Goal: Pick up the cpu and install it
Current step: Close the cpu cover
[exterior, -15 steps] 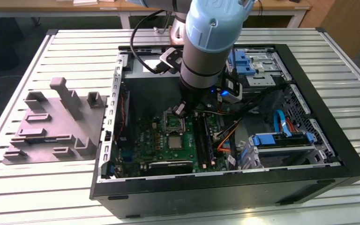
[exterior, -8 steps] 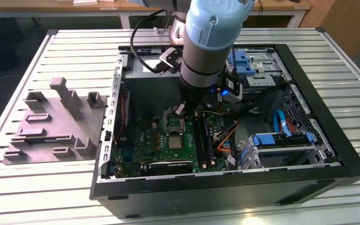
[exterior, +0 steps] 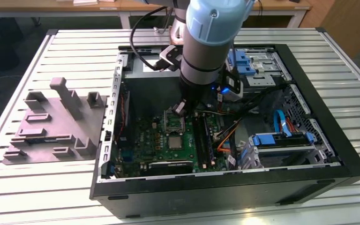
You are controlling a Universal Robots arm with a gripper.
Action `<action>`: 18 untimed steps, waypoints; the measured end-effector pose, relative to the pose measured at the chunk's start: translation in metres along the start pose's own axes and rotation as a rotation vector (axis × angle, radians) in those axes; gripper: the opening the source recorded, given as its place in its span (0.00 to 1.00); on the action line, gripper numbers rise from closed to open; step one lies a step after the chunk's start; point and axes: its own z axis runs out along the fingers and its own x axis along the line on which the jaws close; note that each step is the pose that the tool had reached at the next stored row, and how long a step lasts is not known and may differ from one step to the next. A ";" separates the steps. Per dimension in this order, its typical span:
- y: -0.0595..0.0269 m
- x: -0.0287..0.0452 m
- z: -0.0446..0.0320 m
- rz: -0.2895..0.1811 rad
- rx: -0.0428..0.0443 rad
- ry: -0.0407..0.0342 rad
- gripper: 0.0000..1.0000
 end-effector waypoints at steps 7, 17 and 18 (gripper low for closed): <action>0.0011 -0.0007 -0.0059 0.001 0.0125 0.0130 0.11; 0.0023 -0.0015 -0.0129 0.002 0.0328 0.0342 0.11; 0.0024 -0.0015 -0.0136 0.002 0.0353 0.0368 0.11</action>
